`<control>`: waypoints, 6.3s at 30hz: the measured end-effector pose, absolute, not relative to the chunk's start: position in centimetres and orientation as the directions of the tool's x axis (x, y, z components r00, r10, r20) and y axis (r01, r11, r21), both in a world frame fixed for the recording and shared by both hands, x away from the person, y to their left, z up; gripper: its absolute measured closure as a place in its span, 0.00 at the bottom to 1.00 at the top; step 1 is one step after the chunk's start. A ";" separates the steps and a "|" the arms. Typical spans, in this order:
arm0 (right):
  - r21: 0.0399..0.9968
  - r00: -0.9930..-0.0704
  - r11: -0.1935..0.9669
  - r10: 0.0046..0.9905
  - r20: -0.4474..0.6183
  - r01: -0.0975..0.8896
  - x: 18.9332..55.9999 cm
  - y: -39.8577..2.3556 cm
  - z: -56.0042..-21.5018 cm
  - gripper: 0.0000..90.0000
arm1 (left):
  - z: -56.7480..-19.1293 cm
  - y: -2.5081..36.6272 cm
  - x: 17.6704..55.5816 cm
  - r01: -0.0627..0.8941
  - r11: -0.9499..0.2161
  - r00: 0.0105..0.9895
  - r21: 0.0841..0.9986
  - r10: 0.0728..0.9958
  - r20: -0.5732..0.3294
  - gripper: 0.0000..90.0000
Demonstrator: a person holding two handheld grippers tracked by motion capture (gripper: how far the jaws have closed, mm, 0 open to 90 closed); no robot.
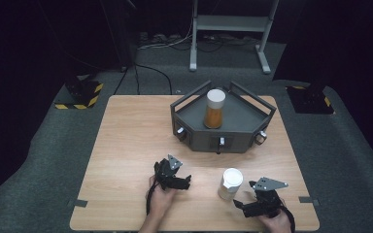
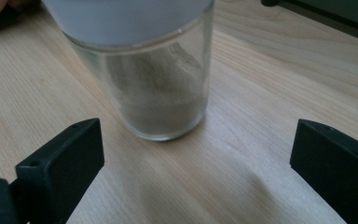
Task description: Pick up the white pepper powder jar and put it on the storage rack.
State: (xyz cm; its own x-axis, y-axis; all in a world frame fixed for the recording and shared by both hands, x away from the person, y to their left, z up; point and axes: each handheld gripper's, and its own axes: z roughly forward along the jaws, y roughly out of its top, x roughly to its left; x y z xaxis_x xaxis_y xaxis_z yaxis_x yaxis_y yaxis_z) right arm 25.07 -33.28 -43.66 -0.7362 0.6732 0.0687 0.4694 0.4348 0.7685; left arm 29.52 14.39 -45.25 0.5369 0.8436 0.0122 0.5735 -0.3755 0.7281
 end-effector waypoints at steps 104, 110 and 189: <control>0.829 -0.713 0.378 0.700 0.035 0.412 29.4 -31.4 -38.6 0.34 | -45.2 14.4 29.5 0.574 -0.378 0.538 0.727 0.843 0.014 0.05; 0.838 -0.702 0.368 0.712 0.026 0.403 30.0 -31.4 -37.3 0.34 | -45.2 14.4 29.5 0.574 -0.378 0.538 0.727 0.843 0.014 0.05; 0.841 -0.564 0.295 0.826 0.014 0.453 39.6 -29.0 -28.7 0.34 | -45.3 14.5 29.5 0.574 -0.370 0.534 0.730 0.846 0.009 0.06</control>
State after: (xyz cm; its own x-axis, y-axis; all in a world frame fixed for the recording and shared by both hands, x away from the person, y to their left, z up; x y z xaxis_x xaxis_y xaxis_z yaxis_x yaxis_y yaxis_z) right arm 39.64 -29.04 -28.73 -0.5635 0.8260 0.0144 0.4533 0.2946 0.8413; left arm 29.48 14.47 -45.26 0.5337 0.8456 0.0089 0.5742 -0.3701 0.7303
